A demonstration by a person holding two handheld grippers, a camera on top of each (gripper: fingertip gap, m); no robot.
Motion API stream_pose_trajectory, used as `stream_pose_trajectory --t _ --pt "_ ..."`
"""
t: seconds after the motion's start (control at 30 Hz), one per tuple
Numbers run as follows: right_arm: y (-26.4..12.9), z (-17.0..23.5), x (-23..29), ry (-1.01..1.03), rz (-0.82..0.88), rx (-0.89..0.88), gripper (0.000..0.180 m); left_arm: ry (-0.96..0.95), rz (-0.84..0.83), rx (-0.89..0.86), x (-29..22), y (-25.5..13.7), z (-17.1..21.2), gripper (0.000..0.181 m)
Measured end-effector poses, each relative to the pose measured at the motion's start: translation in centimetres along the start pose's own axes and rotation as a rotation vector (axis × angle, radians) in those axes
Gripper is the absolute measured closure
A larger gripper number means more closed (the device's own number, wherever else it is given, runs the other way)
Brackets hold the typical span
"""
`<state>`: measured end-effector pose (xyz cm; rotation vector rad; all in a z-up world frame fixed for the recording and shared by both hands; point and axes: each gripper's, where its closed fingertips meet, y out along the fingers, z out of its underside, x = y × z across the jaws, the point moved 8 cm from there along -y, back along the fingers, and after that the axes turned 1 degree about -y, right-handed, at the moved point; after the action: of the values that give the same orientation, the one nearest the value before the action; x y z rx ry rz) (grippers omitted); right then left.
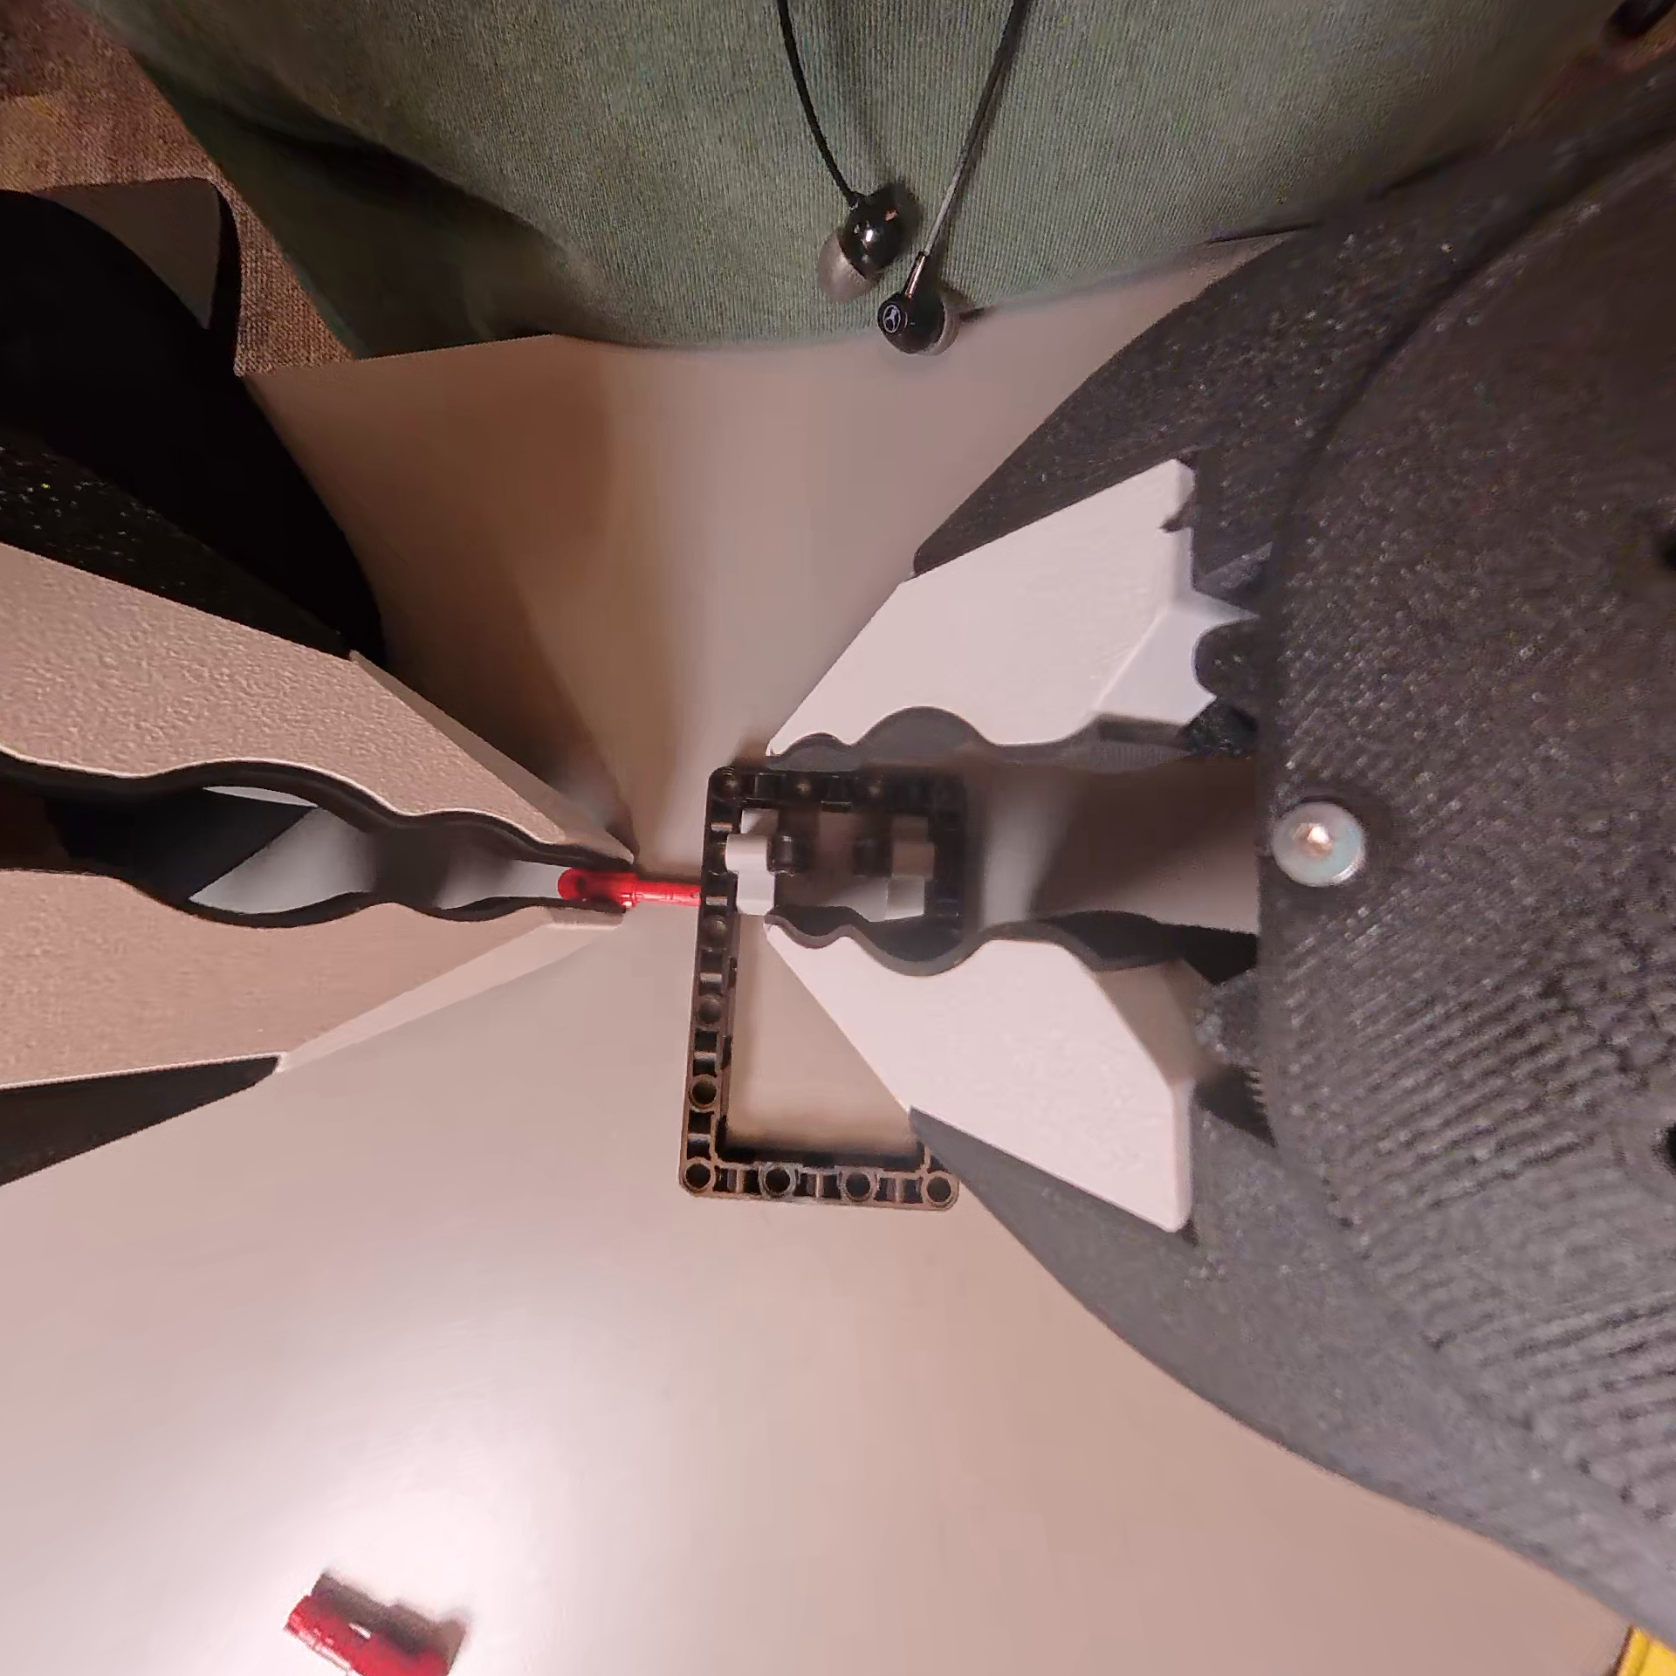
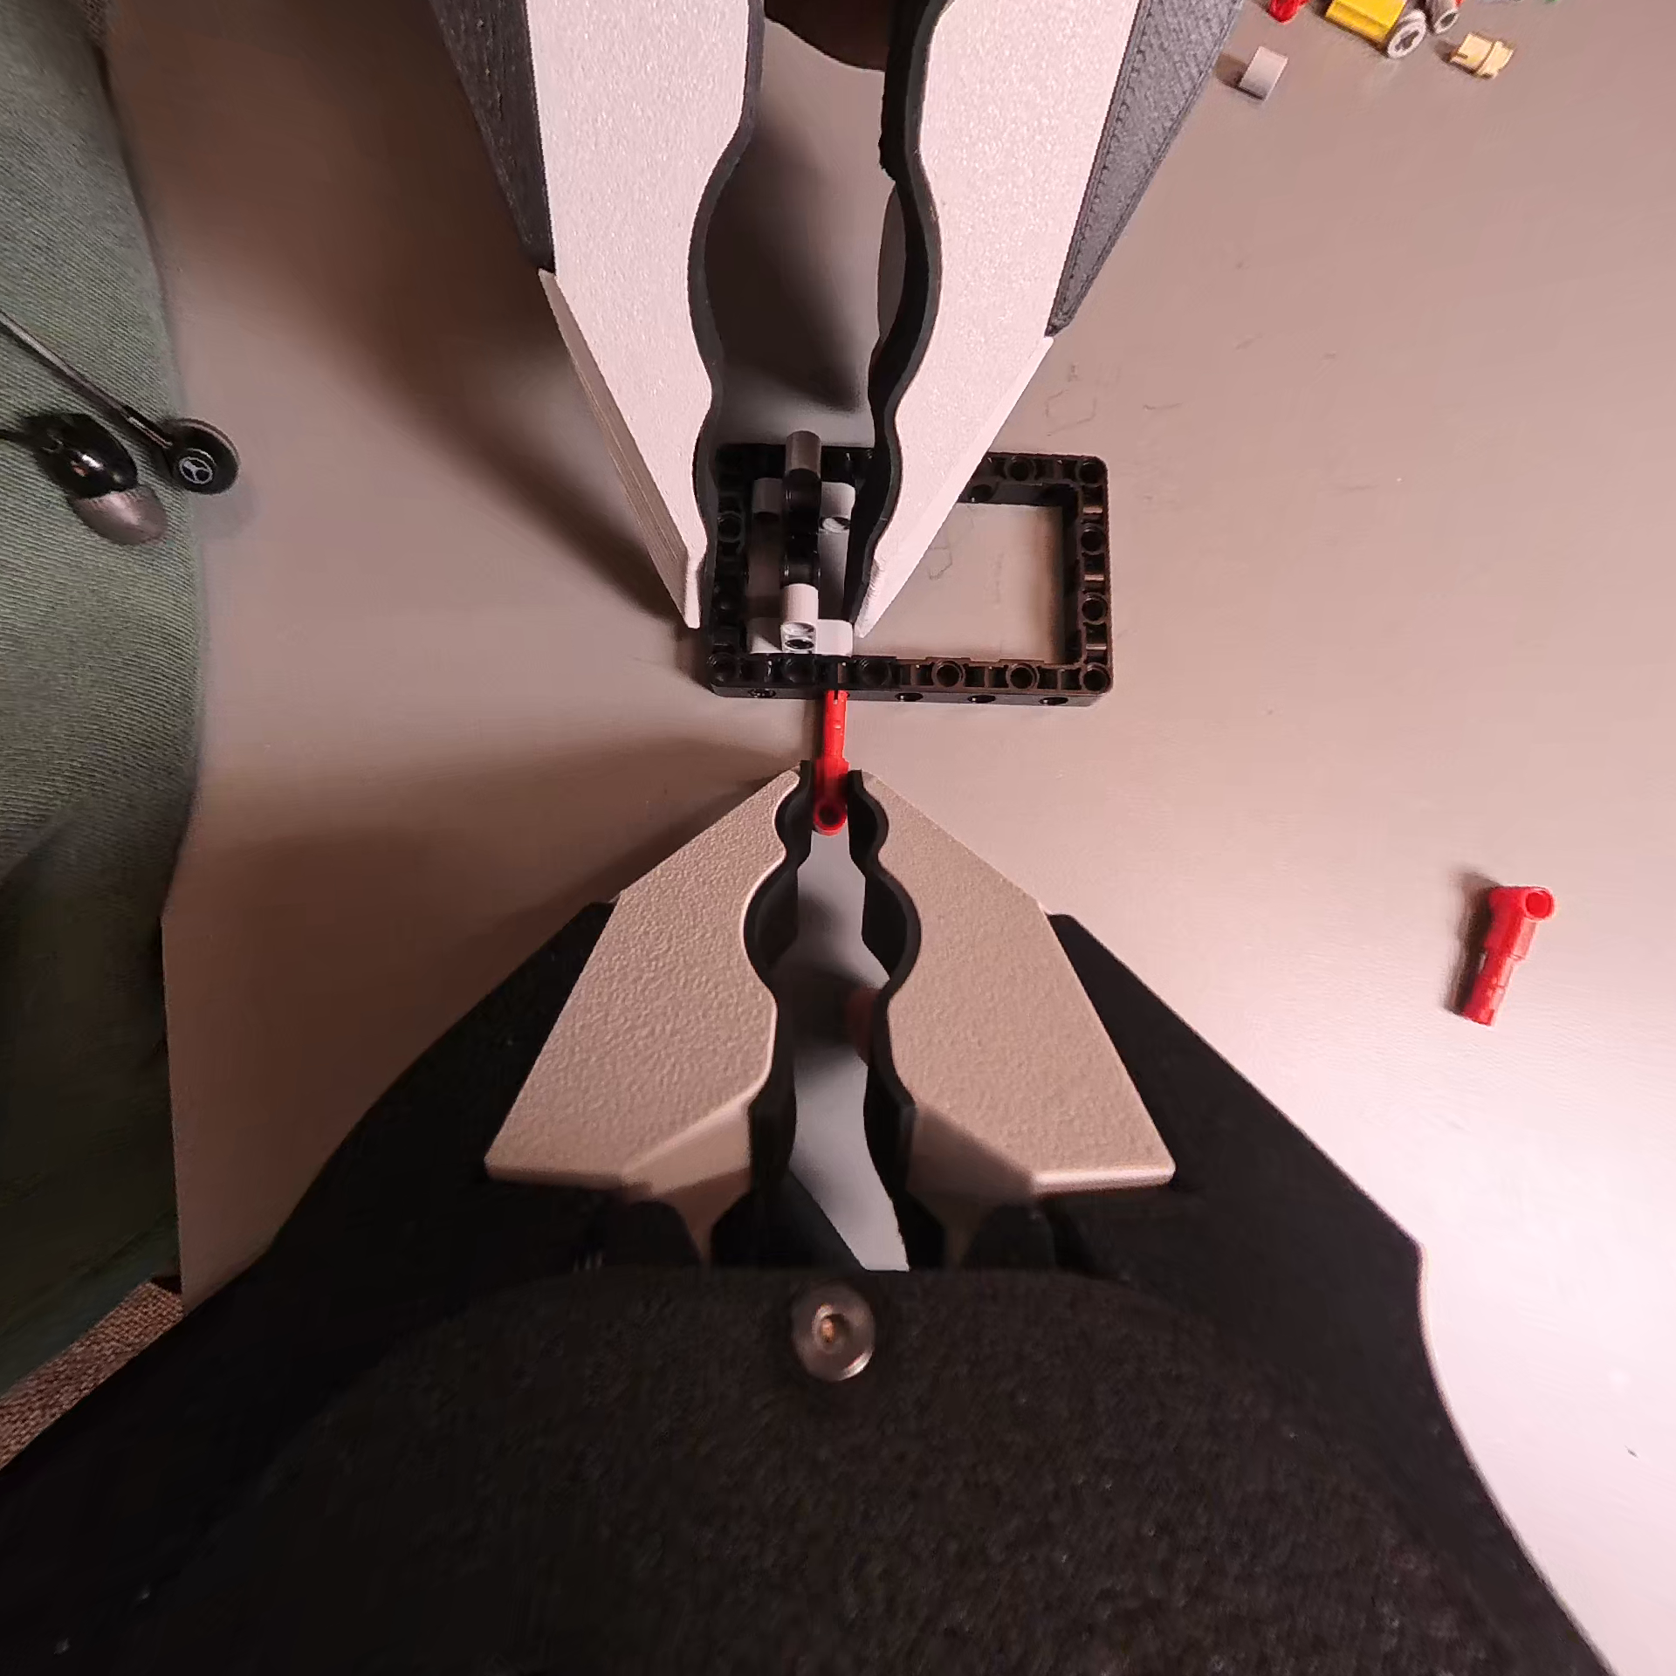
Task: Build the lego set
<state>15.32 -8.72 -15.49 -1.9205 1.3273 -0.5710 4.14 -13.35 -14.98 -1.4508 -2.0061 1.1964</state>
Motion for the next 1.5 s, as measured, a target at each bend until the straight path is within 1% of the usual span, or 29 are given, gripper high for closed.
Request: stream_pose_trajectory --t 0.03,0.43,0.67,1.0,1.13,1.23,1.43,1.5 --pt "0.0 0.0 0.0 0.0 -0.001 -0.002 0.175 -0.001 0.002 0.0 0.0 0.0 0.0 0.152" --pt "0.1 0.0 -0.3 0.005 -0.029 -0.015 0.176 0.011 0.013 -0.041 0.1 0.0 0.3 0.152" --pt "0.3 -0.2 -0.6 0.05 -0.066 -0.016 0.176 0.016 0.016 -0.076 0.1 0.1 0.5 0.152" --pt "0.4 -0.6 -0.6 -0.006 -0.071 0.01 0.176 0.025 0.033 -0.121 0.1 0.1 0.9 0.152" --pt "0.5 -0.7 -0.8 0.043 -0.096 0.015 0.176 0.035 0.037 -0.126 0.1 0.2 1.0 0.151" --pt "0.5 -0.8 -0.7 0.0 -0.087 0.025 0.176 0.045 0.039 -0.126 0.1 0.2 0.9 0.151" --pt "0.7 -1.1 -0.8 0.028 -0.098 0.054 0.177 0.06 0.047 -0.108 0.2 0.2 0.8 0.151" --pt "0.8 -1.2 -0.8 0.042 -0.109 0.034 0.177 0.061 0.049 -0.111 0.2 0.2 0.8 0.151"
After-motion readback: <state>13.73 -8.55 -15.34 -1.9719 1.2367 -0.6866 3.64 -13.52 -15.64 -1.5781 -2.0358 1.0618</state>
